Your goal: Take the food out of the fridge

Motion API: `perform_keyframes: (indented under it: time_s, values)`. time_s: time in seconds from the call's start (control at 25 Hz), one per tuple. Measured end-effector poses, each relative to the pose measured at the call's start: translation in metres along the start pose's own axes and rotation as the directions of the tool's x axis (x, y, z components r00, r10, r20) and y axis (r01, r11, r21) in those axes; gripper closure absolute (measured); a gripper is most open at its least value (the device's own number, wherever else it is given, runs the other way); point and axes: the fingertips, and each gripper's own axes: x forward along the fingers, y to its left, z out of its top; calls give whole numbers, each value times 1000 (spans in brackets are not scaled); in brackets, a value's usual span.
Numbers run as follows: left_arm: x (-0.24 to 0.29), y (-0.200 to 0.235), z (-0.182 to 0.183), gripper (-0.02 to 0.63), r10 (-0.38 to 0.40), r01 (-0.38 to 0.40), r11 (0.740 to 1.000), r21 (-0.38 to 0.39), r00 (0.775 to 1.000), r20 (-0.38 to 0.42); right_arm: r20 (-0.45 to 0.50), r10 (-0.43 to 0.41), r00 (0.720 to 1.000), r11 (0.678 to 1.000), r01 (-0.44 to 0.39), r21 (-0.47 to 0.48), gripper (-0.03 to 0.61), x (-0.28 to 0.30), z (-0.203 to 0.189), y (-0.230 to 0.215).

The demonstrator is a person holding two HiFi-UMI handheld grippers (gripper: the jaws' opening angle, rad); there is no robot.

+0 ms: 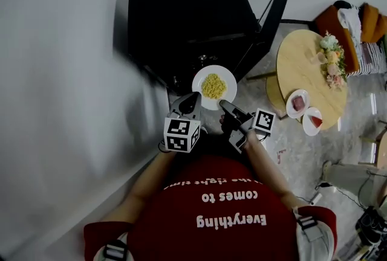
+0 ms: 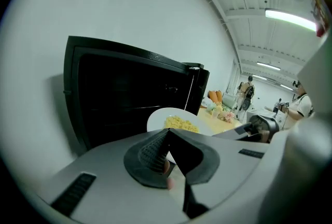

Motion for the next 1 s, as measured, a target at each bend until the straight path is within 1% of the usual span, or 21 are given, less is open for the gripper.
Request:
perform_keyframes:
  time_s: [0.16,0.48,0.64,1.0]
  values:
    - [4,-2,8,606,-9,9,1000,12,1000,22,4,-10,1000,1000,10,-14,557,-4,-5,5]
    - [2,-19,6,606,-41,40,999,30,999,25,5,-15,1000,999,16,-44,557,-8,-8,15]
    - [1,-26,8,606,-57,56,998,42,998,35,19,-12,1000,999,13,-43,557,-12,-8,18]
    - [-2,-35,8,606,-80,79,997,25,995,54,40,-20,999,998,22,-54,557,-25,-10,20]
